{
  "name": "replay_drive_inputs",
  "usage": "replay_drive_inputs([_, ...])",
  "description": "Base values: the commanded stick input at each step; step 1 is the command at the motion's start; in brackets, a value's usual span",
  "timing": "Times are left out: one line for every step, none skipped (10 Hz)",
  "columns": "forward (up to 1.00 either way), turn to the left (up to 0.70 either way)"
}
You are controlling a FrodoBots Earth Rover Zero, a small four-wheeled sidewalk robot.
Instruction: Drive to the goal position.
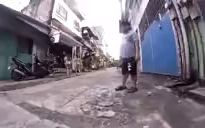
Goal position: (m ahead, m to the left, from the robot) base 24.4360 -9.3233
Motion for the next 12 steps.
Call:
replay_drive_inputs([1.00,0.00])
replay_drive_inputs([1.00,0.04])
replay_drive_inputs([1.00,0.26])
replay_drive_inputs([1.00,0.27])
replay_drive_inputs([1.00,0.09])
replay_drive_inputs([1.00,0.00])
replay_drive_inputs([1.00,0.00])
replay_drive_inputs([1.00,0.00])
replay_drive_inputs([1.00,0.00])
replay_drive_inputs([1.00,0.00])
replay_drive_inputs([1.00,0.00])
replay_drive_inputs([1.00,0.00])
